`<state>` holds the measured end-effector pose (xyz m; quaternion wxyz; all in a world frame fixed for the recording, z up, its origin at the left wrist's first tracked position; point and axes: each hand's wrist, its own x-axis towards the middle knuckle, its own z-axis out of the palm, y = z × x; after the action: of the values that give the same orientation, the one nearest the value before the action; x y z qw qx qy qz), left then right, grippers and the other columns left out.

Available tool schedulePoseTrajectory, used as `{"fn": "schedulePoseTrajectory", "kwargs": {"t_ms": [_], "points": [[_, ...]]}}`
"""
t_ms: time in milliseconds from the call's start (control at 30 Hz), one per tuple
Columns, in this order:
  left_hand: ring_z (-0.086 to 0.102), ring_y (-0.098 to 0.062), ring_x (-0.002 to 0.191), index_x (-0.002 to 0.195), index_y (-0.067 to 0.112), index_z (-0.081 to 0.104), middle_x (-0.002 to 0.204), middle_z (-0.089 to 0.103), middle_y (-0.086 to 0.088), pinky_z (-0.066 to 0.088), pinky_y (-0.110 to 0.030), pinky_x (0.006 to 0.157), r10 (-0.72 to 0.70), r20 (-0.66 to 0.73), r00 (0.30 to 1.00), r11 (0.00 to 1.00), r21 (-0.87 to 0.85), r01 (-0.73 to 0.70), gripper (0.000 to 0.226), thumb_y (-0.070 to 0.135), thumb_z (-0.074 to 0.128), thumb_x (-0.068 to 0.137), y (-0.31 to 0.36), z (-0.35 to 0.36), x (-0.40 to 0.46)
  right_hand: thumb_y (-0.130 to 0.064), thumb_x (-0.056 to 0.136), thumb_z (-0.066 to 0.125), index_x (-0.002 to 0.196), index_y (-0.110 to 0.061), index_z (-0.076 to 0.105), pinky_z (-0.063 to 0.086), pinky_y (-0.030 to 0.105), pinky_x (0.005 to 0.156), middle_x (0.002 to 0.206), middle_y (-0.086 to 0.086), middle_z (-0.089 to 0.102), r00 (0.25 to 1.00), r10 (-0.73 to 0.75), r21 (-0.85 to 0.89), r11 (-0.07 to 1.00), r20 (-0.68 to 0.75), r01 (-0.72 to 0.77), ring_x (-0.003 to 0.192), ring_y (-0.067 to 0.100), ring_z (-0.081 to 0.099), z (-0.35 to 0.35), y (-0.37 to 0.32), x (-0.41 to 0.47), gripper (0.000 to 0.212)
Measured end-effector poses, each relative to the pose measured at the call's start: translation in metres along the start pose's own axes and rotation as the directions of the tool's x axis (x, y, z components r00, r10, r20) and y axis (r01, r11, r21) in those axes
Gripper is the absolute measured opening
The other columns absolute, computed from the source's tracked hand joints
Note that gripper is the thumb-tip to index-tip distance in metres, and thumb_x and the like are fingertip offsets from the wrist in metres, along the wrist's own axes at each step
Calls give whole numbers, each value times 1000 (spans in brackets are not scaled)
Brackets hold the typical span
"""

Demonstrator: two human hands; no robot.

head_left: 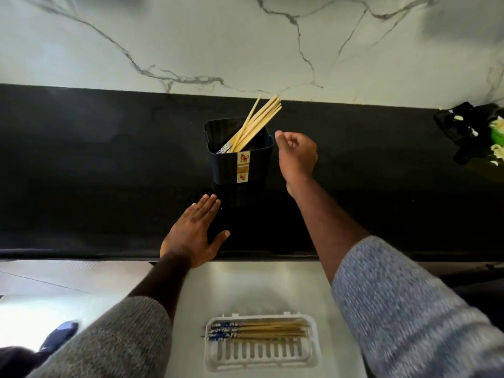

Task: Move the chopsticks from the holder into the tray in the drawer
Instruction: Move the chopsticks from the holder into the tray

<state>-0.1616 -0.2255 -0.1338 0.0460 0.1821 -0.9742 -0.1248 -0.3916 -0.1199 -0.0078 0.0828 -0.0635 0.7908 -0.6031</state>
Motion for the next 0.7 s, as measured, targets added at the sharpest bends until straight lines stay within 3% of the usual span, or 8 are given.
{"fn": "schedulePoseTrajectory", "kwargs": {"t_ms": [133,300,367,467,600,700], "points": [[-5,-8,152,159,23,9,165,2,5,-1,-29,122,4,-2,1000,1000,-18,-4,82,70,22,93,2,-1,-1,-37,91,71,117,-14,70,46,18,61,110,1,71,989,132,35,990,72,-135,93,11,64,20,-17,25,35],[-5,-8,152,159,22,10,165,2,5,-2,-28,122,10,-15,1000,999,-38,-10,81,69,23,93,1,-1,-1,-29,90,73,115,-11,70,43,19,54,111,5,71,959,260,50,963,110,-267,95,16,65,35,-24,36,31],[-5,-8,152,159,22,9,165,2,4,-2,-28,122,11,-19,1000,999,-39,-11,80,68,25,94,0,-1,-1,-26,91,73,105,-11,73,44,19,53,105,5,73,958,268,57,960,105,-275,86,13,66,39,-26,39,20],[-6,-8,153,159,21,8,165,0,4,-1,-29,123,16,-13,1000,999,-30,-17,80,68,23,95,0,0,-1,-24,91,73,107,-13,75,43,18,50,100,4,73,960,263,76,960,97,-270,86,13,65,43,-29,43,20],[-6,-10,153,159,21,8,165,1,3,2,-32,125,24,-15,1000,999,-24,-24,81,68,22,95,0,1,-1,-20,92,72,104,-9,74,43,14,47,85,-1,71,969,225,77,970,100,-233,71,5,64,47,-35,45,17],[-6,-10,153,159,21,7,166,1,3,2,-32,125,23,-12,1000,1000,-17,-24,80,68,24,96,-1,2,0,-19,91,72,100,-6,73,48,15,48,90,5,74,974,213,69,974,76,-218,74,9,69,49,-37,45,16]]}}
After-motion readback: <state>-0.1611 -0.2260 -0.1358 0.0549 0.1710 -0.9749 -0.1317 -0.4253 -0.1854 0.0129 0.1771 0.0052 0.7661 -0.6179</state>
